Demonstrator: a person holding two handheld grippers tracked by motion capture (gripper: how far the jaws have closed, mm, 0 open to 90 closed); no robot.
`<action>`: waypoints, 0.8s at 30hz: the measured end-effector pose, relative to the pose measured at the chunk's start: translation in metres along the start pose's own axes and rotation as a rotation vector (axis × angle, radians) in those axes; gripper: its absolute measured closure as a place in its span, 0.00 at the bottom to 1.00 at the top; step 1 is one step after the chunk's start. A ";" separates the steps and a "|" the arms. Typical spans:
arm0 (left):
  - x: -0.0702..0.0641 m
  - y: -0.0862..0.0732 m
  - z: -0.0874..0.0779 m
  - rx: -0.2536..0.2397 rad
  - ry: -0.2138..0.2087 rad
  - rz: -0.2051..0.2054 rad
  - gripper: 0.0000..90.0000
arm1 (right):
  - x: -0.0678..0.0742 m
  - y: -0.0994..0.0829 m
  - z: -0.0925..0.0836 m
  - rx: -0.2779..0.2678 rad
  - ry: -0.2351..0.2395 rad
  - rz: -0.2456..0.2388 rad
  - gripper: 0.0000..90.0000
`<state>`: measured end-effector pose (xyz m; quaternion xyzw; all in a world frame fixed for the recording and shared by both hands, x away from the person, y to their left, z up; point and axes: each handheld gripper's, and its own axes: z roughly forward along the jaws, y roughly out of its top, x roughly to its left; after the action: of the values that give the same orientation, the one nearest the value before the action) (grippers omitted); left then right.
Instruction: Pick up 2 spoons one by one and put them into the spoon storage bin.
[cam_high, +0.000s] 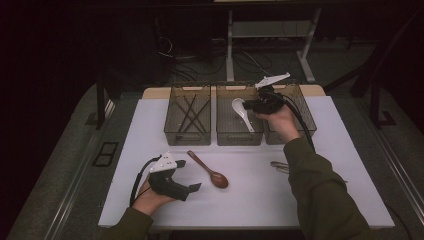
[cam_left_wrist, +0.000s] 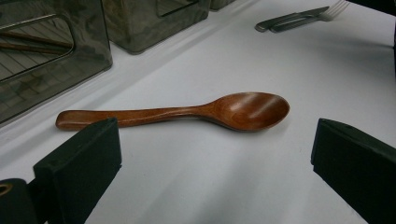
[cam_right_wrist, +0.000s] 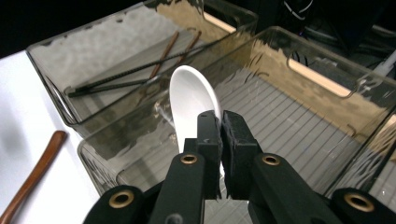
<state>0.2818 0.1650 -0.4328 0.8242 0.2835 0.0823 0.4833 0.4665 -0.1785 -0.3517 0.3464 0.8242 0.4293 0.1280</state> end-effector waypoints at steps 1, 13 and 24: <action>0.000 0.000 0.000 -0.003 0.000 -0.001 0.01 | 0.000 -0.001 0.002 0.006 0.003 0.001 0.95; 0.000 0.000 0.000 0.000 0.000 0.001 0.01 | 0.005 -0.012 0.017 0.050 0.031 0.011 0.91; -0.001 0.000 0.000 -0.002 -0.001 0.002 0.01 | 0.003 -0.015 0.002 -0.028 0.025 0.056 0.57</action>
<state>0.2813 0.1643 -0.4331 0.8242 0.2823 0.0829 0.4839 0.4582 -0.1806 -0.3645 0.3621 0.8095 0.4488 0.1103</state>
